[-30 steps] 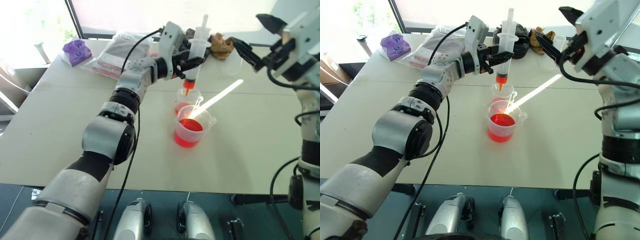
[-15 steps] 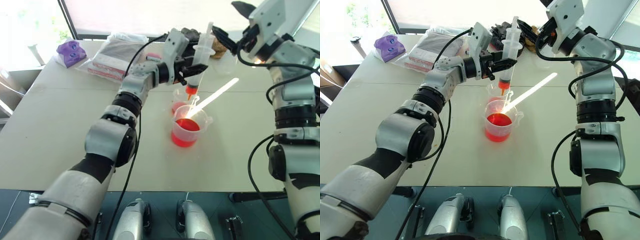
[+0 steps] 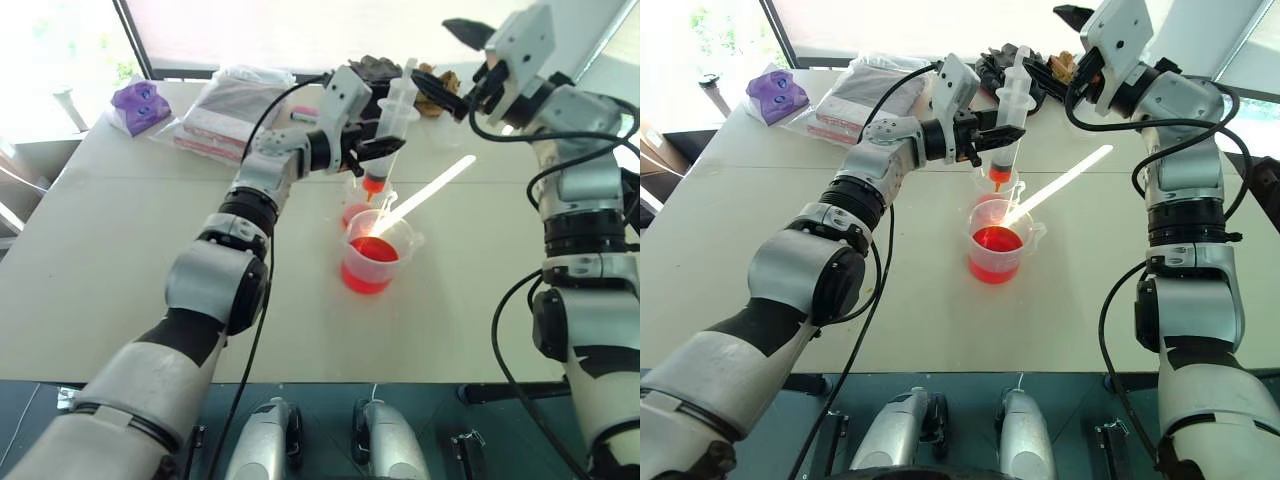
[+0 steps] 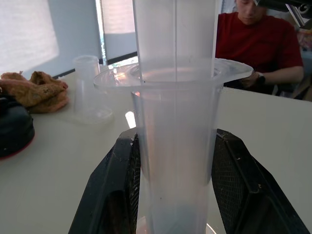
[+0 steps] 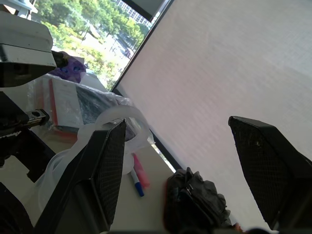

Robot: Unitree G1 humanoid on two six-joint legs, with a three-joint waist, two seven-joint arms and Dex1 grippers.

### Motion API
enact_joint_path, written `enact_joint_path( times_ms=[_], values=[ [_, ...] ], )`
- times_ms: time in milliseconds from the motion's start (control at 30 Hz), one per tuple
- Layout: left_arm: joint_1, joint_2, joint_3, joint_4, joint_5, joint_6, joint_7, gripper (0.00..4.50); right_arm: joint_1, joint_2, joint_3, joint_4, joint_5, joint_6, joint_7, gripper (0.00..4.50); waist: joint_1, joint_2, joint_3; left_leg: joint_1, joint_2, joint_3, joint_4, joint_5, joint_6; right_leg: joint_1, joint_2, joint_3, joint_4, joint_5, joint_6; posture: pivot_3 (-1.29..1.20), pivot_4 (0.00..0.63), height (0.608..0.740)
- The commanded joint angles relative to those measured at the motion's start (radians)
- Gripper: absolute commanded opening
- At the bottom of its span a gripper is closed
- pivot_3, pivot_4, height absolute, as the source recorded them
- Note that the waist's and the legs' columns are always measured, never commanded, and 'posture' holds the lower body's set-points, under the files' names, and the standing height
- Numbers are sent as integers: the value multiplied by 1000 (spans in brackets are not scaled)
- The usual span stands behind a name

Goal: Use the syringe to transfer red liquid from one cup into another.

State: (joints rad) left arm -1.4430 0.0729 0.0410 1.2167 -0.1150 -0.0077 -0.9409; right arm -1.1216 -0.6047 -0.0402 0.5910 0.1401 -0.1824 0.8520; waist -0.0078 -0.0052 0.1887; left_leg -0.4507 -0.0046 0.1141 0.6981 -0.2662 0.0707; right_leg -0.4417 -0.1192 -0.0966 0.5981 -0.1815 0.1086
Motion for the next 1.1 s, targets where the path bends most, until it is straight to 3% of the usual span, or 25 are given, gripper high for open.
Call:
enact_joint_path(
  times_ms=[33, 133, 167, 1100],
  values=[
    [-20, -14, -5, -29, 10, -31, -13, 1548, -45, 12, 4, 7, -2, -28, 16, 1735, -2, 0, 0, 0, 0, 0, 0, 0, 0, 0, 0, 0, 0, 0, 0, 0, 150, 740],
    [-19, -11, -2, -29, 14, -36, -11, 1548, -53, 20, 8, 29, -5, -42, 23, 223, -7, 0, 0, 0, 0, 0, 0, 0, 0, 0, 0, 0, 0, 0, 0, 0, 150, 740],
    [-19, -10, -1, -30, 14, -36, -11, 1548, -55, 22, 9, 34, -6, -47, 26, 54, -7, 0, 0, 0, 0, 0, 0, 0, 0, 0, 0, 0, 0, 0, 0, 0, 150, 740],
    [-40, 8, 64, -82, -42, 29, 17, 1548, 124, 120, 21, -145, 31, 79, 29, 54, -5, 1, 0, 1, 0, 0, 0, 0, -1, 0, 0, 0, 1, 0, 0, 0, 150, 740]
  ],
)
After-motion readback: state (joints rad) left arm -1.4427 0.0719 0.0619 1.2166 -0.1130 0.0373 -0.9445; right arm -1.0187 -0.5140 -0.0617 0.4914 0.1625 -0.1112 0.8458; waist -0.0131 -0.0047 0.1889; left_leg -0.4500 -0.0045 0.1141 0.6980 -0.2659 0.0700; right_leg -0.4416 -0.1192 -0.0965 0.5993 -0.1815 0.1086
